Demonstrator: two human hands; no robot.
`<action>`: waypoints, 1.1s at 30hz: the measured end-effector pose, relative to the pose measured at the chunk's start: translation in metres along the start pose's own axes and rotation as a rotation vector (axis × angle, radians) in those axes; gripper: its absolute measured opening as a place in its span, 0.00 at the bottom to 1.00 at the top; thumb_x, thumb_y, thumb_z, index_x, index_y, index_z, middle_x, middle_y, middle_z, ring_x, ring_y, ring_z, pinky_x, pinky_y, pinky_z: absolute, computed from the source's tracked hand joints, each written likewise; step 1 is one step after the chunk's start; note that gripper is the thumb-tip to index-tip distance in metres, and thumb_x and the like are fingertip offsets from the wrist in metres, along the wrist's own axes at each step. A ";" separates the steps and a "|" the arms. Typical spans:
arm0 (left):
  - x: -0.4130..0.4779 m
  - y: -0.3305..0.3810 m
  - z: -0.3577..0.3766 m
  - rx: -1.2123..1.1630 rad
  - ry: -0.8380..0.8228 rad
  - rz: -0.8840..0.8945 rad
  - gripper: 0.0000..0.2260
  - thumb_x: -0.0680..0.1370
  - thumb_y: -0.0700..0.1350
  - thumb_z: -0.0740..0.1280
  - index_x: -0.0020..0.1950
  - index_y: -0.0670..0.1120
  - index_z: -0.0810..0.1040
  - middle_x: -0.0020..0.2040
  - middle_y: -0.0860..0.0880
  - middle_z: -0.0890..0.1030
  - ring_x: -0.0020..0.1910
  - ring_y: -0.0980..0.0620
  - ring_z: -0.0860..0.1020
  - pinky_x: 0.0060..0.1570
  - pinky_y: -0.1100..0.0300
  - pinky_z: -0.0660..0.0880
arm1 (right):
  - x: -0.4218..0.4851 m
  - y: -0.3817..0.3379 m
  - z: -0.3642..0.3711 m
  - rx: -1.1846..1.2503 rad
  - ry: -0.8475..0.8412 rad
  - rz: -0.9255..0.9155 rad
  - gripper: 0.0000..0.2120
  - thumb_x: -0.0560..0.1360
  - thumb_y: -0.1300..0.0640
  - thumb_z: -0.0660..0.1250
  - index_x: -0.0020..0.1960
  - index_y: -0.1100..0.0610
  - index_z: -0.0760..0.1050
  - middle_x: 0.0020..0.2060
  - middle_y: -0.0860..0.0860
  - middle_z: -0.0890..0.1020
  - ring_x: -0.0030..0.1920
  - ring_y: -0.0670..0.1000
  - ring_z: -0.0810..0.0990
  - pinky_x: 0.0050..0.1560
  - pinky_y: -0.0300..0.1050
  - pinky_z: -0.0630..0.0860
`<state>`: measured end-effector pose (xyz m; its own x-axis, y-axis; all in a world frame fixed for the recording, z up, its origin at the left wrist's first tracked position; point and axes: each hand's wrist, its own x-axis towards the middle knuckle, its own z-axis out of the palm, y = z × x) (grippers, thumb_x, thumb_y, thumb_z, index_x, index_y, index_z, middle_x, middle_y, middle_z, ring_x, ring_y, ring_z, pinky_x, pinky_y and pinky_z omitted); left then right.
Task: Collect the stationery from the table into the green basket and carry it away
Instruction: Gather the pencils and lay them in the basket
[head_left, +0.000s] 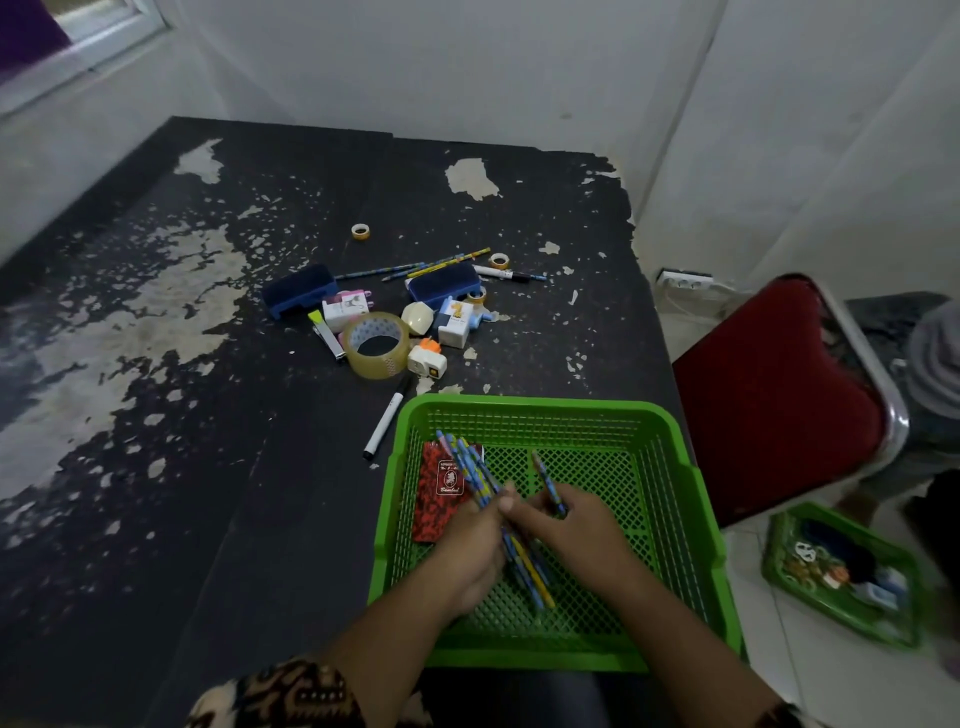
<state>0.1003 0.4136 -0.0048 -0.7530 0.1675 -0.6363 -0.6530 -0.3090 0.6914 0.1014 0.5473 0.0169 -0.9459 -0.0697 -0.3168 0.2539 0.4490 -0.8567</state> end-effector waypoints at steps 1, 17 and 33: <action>0.000 0.002 0.001 -0.015 0.025 -0.008 0.16 0.84 0.47 0.59 0.46 0.38 0.79 0.43 0.42 0.86 0.46 0.48 0.84 0.52 0.51 0.79 | -0.002 0.000 0.001 -0.004 -0.032 0.034 0.24 0.66 0.35 0.72 0.39 0.58 0.80 0.28 0.48 0.80 0.30 0.45 0.78 0.34 0.41 0.72; 0.010 0.020 0.009 0.132 -0.049 -0.219 0.19 0.83 0.56 0.59 0.52 0.42 0.80 0.42 0.43 0.84 0.36 0.49 0.81 0.36 0.58 0.78 | -0.007 -0.008 -0.007 0.209 -0.368 0.268 0.13 0.78 0.65 0.65 0.35 0.58 0.75 0.21 0.47 0.77 0.17 0.39 0.70 0.19 0.29 0.64; 0.004 0.011 -0.006 1.053 0.248 0.198 0.04 0.80 0.42 0.66 0.47 0.42 0.78 0.42 0.42 0.81 0.40 0.44 0.80 0.40 0.54 0.74 | 0.004 -0.001 0.008 -0.119 -0.172 0.370 0.16 0.74 0.49 0.70 0.32 0.58 0.79 0.25 0.51 0.79 0.20 0.43 0.72 0.25 0.38 0.64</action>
<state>0.0904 0.4056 -0.0015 -0.8919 -0.0261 -0.4514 -0.3531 0.6639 0.6592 0.0990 0.5391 0.0135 -0.7450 -0.0276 -0.6664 0.5357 0.5705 -0.6225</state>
